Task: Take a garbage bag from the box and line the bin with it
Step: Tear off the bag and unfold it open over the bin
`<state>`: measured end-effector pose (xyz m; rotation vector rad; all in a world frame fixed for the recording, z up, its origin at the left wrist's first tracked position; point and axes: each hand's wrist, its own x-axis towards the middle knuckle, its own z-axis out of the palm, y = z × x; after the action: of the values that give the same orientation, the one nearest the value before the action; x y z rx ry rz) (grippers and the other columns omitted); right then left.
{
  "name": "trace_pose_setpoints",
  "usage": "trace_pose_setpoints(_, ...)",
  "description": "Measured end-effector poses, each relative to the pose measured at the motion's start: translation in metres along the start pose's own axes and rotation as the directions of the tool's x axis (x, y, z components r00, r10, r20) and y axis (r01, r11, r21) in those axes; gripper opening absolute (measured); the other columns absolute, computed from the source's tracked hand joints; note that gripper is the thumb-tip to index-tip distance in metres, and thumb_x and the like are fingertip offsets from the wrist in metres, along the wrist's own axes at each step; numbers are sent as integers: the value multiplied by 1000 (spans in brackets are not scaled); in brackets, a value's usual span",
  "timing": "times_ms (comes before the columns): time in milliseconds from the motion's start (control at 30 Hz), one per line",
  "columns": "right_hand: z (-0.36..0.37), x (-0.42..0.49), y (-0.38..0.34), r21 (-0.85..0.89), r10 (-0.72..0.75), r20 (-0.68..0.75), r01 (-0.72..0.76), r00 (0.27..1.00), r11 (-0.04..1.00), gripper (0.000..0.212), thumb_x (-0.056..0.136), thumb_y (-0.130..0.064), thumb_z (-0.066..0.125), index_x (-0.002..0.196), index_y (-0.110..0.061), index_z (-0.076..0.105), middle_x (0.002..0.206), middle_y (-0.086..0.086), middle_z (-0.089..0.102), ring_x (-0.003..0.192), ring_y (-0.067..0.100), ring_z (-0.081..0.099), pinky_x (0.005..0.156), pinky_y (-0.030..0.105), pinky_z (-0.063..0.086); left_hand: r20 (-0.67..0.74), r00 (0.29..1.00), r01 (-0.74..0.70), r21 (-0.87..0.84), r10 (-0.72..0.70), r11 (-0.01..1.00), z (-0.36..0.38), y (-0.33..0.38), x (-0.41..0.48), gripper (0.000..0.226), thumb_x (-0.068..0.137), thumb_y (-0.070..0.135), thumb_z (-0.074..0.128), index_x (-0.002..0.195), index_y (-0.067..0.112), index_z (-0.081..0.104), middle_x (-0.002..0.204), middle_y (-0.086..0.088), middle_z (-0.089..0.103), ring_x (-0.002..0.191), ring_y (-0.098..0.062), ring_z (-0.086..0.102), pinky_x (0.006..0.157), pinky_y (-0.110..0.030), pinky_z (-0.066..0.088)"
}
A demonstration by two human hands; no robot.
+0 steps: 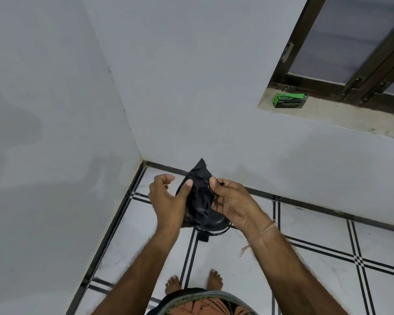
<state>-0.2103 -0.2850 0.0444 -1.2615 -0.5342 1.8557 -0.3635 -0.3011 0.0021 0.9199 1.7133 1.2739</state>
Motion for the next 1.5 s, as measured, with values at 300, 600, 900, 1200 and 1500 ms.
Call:
trace_pose_setpoints(300,-4,3,-1,8,13,7,-13,1000,1000,24,69,-35,84,68,-16,70,57,-4,57,52,6,53,56,22,54,389,921,185,-383,-24,905,25,19,-16,24,90,32,72,90,7,70,80,-7,71,74,-15,67,66,-25,57)
trace_pose_setpoints(600,-19,3,-7,14,-39,33,39,999,999,21,76,-34,79,79,-13,74,66,-4,66,60,7,58,61,22,54,402,895,384,-478,-192,790,45,28,-19,23,91,27,69,88,5,71,77,-6,76,68,-13,71,64,-23,59)
trace_pose_setpoints(900,-26,9,-7,71,-60,34,58,998,996,26,76,-43,75,61,-21,77,61,-6,61,55,6,53,52,18,44,363,900,394,-434,-243,811,55,37,-22,29,100,26,65,94,0,75,73,-11,73,59,-18,68,57,-28,59)
trace_pose_setpoints(1200,-37,6,-12,73,-99,106,92,989,993,32,82,-30,74,101,-5,69,82,4,68,65,9,62,55,20,52,335,893,431,-450,-300,782,65,41,-23,25,103,21,60,96,2,74,73,-11,73,57,-19,67,57,-29,61)
trace_pose_setpoints(1500,-49,12,-18,13,-169,81,169,982,986,24,87,-22,81,106,-8,75,98,11,75,84,17,73,70,28,61,388,886,417,-427,-255,802,76,44,-28,29,107,12,54,92,6,77,94,-22,76,78,-23,77,73,-34,65)
